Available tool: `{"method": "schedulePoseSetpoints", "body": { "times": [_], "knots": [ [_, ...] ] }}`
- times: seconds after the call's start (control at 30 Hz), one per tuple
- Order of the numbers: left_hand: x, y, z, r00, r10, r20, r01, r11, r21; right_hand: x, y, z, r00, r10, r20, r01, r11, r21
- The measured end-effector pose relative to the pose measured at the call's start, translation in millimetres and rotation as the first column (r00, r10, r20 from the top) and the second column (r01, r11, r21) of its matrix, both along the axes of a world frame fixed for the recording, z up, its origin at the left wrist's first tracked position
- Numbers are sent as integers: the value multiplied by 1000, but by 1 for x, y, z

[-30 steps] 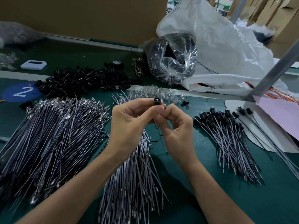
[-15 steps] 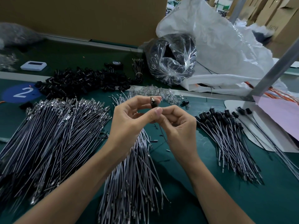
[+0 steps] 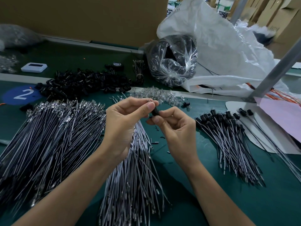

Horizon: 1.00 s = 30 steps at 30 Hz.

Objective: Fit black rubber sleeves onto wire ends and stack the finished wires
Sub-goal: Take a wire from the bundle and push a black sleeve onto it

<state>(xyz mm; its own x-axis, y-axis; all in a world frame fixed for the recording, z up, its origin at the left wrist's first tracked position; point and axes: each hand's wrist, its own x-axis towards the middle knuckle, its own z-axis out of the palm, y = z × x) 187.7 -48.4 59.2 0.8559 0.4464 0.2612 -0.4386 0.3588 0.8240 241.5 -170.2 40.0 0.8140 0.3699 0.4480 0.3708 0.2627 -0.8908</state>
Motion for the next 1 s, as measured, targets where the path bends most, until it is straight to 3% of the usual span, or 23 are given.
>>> {"method": "schedulePoseSetpoints", "body": {
  "times": [0.27, 0.87, 1.0],
  "knots": [
    [-1, 6, 3, 986, -166, -1, 166, 986, 9, -1, -1, 4, 987, 122, -109, -114, 990, 79],
    [-3, 2, 1, 998, 65, 14, -67, 978, 199, -2, 0, 1, 998, 61, -28, -60, 998, 24],
    [-2, 4, 1, 999, 48, 5, -48, 982, 181, -2, -1, 2, 998, 57, -19, -57, 998, 9]
  ]
}}
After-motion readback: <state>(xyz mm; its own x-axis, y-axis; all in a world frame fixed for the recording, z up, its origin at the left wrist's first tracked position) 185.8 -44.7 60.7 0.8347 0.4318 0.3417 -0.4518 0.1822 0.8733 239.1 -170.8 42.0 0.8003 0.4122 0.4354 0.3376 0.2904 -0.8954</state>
